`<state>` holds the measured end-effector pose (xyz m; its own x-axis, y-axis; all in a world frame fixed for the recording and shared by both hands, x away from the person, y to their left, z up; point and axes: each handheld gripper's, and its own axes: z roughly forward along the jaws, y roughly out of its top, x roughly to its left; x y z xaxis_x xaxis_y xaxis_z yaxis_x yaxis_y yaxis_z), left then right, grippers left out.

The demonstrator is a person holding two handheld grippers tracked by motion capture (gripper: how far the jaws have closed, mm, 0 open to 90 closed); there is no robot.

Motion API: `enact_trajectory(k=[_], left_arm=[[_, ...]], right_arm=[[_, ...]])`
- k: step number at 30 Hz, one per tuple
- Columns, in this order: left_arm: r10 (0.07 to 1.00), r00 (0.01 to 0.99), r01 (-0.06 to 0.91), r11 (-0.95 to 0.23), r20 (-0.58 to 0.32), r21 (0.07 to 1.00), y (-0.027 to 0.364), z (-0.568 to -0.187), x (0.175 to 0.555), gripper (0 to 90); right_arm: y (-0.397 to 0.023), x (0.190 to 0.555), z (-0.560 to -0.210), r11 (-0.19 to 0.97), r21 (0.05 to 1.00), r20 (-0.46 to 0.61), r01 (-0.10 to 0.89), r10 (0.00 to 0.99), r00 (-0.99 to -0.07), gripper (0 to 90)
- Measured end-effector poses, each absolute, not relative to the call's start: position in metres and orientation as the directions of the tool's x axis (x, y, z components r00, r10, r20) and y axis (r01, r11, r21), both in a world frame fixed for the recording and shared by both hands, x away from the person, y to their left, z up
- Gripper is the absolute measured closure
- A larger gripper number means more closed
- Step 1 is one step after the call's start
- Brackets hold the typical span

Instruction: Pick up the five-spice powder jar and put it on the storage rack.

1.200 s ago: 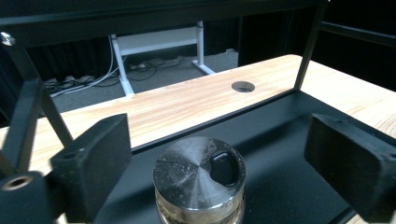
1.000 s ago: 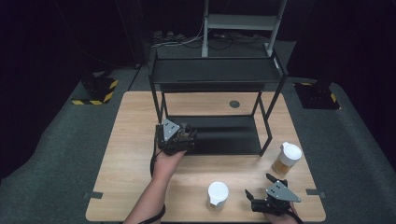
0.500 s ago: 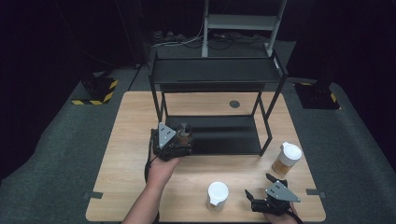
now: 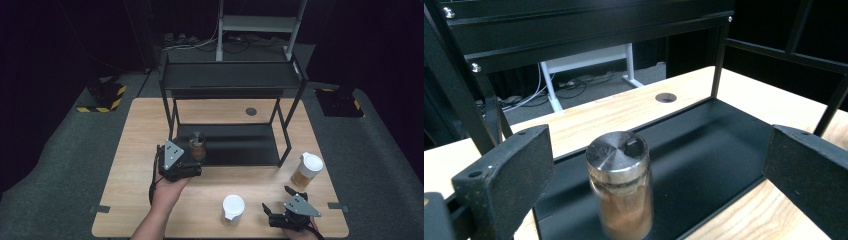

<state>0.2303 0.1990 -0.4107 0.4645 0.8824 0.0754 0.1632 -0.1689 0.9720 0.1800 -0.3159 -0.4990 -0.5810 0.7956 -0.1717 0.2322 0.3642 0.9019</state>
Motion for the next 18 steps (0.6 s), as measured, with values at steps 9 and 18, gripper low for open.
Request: enact_trajectory(k=[9,18], left_arm=[[0.883,0.461,0.156,-0.176,0.086,0.972,0.205,-0.419,0.209,0.4],[0.886,0.453,0.164,-0.192,0.099,0.968,0.215,-0.432,0.187,0.4]], right_arm=[[-0.316,0.180,-0.499,0.364,0.902,-0.172,0.233,0.796,-0.580,1.1],[-0.315,0.179,-0.499,0.368,0.901,-0.177,0.230,0.796,-0.579,1.1]])
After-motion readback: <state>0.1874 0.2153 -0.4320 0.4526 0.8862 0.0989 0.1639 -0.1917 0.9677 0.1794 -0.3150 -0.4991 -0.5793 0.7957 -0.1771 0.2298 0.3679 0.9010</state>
